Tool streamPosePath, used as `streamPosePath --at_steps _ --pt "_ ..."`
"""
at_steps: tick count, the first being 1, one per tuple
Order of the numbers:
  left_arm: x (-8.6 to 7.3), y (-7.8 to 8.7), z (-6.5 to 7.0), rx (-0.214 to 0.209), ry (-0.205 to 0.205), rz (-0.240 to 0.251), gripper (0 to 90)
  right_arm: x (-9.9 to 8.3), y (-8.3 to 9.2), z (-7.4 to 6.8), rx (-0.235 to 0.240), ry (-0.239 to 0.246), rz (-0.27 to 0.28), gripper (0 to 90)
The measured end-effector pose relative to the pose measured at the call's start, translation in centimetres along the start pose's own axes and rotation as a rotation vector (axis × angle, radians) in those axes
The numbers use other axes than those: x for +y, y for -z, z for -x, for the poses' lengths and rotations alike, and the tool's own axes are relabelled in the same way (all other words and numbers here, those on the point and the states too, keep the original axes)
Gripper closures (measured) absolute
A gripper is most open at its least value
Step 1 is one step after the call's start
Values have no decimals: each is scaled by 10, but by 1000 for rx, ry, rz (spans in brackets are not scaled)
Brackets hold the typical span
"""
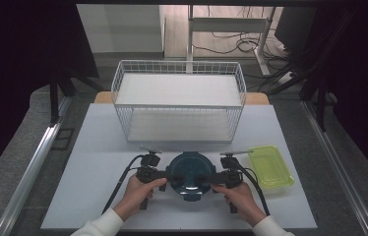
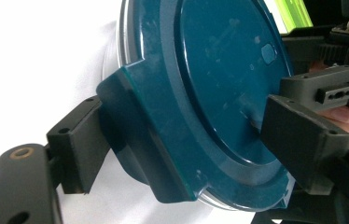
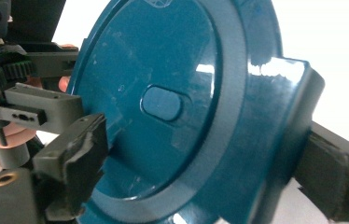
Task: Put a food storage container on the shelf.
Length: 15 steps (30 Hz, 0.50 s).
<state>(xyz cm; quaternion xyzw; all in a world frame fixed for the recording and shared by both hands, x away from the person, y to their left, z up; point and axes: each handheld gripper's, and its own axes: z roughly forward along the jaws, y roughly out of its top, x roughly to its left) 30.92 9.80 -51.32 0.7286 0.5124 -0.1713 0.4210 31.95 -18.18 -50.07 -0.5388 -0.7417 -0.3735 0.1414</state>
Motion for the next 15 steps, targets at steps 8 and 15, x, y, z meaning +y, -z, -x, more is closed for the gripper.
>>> streamPosePath --at_steps 8,15 --pt "-4 5 1 -14 38 25 263 -1 6 4 23 -29 16 200" --pt "-12 12 13 14 -5 63 306 -10 16 -2 14 -27 46 265"
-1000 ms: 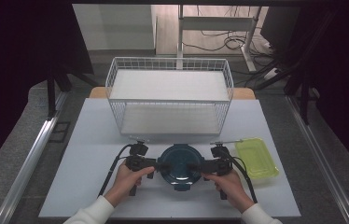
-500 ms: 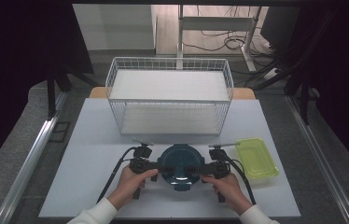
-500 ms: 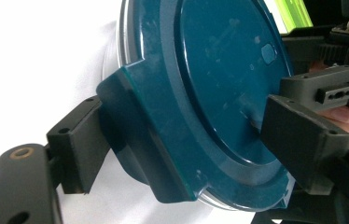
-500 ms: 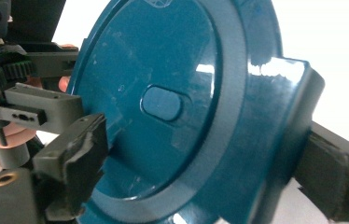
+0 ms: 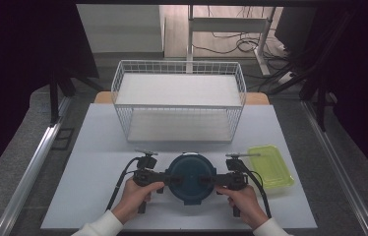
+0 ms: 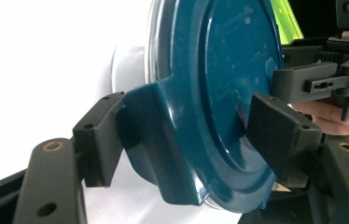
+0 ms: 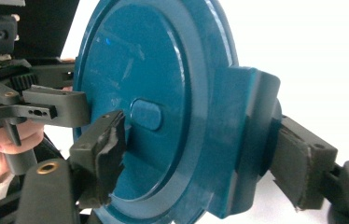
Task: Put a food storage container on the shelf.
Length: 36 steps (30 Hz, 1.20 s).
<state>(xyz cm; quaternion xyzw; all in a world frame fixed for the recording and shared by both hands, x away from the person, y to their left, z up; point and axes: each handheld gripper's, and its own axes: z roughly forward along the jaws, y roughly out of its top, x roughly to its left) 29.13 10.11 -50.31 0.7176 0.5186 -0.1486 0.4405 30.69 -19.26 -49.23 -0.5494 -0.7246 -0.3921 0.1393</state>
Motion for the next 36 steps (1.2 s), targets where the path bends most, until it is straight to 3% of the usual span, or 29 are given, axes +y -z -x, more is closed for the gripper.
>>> streamPosePath --at_steps 5,13,21,36 --pt "-4 3 7 13 -27 29 338 -9 7 0 11 -33 44 300" --pt "-7 5 11 23 -32 37 344 -13 11 -3 7 -21 63 317" --pt "-7 7 12 20 -32 48 352 -13 12 -6 -5 17 73 318" --pt "-5 15 19 20 -76 81 358 -11 19 -14 -5 66 107 319"
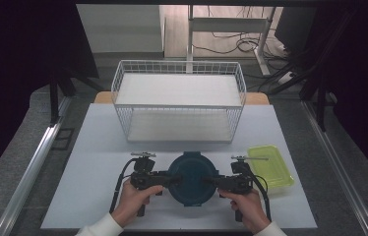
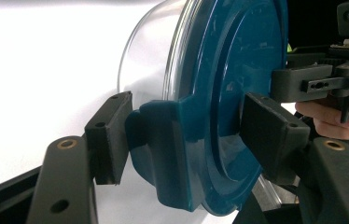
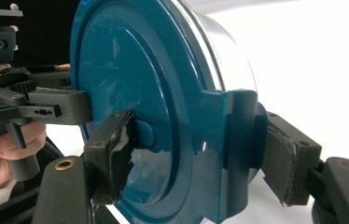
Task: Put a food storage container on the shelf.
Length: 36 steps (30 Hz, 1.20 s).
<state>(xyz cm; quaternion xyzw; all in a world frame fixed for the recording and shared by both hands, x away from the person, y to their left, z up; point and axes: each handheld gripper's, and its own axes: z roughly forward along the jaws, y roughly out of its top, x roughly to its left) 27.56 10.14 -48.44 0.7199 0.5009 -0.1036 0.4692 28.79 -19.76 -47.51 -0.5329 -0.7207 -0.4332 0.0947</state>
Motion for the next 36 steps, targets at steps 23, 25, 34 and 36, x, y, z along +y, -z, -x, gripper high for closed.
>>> streamPosePath --at_steps 23,25,34,36 --pt "21 14 9 -7 -56 27 365 18 12 -14 -3 37 38 320" --pt "26 17 10 -6 -63 31 365 22 13 -17 -4 44 43 320" --pt "43 31 15 4 -81 56 365 40 16 -29 4 58 66 320" --pt "46 33 15 4 -86 55 366 43 17 -32 4 66 69 320"
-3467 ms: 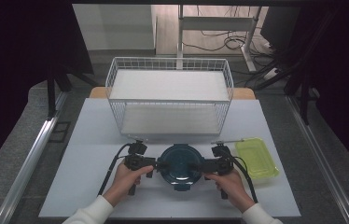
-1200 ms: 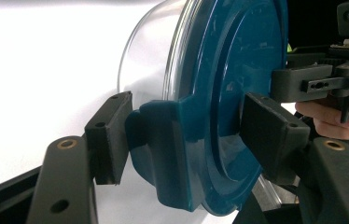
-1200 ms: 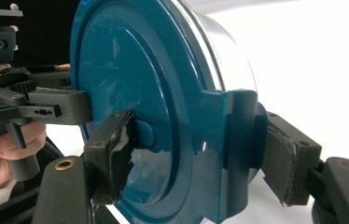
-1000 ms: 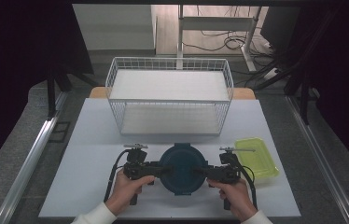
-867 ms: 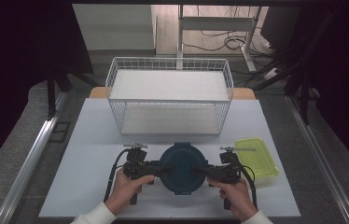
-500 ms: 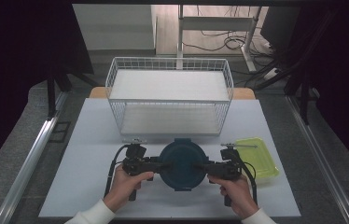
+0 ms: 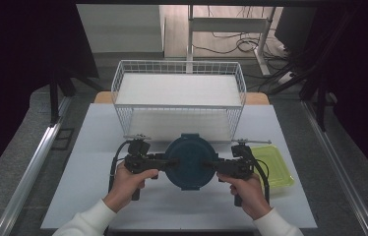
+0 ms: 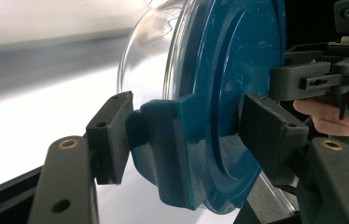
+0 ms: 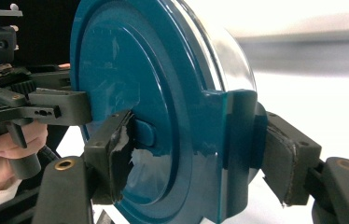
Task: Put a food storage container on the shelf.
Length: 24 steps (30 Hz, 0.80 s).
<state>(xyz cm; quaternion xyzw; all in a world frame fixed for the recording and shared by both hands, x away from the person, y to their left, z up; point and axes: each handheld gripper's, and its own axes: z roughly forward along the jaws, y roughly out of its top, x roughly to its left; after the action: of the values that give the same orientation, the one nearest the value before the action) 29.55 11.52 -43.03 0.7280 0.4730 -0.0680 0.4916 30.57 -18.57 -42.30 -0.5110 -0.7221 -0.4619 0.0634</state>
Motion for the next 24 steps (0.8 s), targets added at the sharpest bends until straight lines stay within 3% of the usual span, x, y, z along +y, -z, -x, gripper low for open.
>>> streamPosePath --at_steps 17,24 --pt "28 15 9 0 -28 27 372 26 11 -16 -3 37 37 320" --pt "46 25 18 4 -54 51 372 43 20 -26 -4 64 57 320"
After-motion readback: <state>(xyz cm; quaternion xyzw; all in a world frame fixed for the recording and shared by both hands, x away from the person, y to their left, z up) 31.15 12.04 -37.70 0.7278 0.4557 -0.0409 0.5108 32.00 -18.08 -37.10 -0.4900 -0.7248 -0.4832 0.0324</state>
